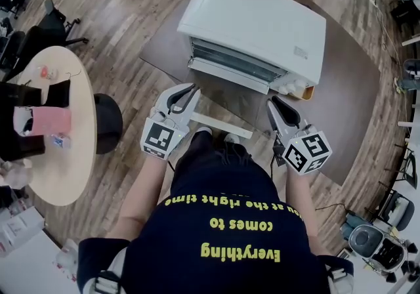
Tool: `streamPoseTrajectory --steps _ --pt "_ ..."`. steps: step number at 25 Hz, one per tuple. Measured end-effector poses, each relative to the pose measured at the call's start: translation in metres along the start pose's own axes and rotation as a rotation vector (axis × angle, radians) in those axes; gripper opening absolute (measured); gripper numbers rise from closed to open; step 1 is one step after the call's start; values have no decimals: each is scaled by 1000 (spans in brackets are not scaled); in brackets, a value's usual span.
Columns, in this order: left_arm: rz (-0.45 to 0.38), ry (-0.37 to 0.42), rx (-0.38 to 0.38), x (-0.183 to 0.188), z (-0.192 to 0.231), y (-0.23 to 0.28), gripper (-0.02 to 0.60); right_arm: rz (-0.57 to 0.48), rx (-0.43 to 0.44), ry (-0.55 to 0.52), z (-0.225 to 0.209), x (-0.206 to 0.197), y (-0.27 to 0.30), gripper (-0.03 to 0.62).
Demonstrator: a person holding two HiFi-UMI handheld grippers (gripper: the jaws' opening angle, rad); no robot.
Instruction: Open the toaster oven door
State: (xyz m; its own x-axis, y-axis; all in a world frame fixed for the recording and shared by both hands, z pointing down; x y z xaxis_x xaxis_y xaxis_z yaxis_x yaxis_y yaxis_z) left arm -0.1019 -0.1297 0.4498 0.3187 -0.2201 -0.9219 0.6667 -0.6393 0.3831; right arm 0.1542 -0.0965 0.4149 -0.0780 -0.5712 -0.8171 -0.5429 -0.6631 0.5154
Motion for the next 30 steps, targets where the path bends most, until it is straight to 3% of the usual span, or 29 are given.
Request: streamPoseTrajectory --steps 8,14,30 --pt "-107 4 4 53 0 -5 6 -80 -20 -20 1 31 -21 53" --pt "-108 -49 -28 70 1 4 2 -139 -26 -50 9 51 -26 19" --pt "-140 -47 -18 121 2 2 2 -303 -69 -136 20 92 -45 11"
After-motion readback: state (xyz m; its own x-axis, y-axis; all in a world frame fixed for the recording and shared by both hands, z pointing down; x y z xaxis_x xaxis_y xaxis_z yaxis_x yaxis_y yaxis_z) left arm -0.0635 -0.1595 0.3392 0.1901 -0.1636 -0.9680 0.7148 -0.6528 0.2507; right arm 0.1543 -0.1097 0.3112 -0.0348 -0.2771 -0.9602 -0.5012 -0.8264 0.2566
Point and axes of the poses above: the fingertips, and each gripper's own axes: y forward along the fingers, z to its left, x out of its top, the point moved 6 cm from there along -y, backward along the fingers, and after that the axes turned 10 degrees about z, right-handed, at the moved point
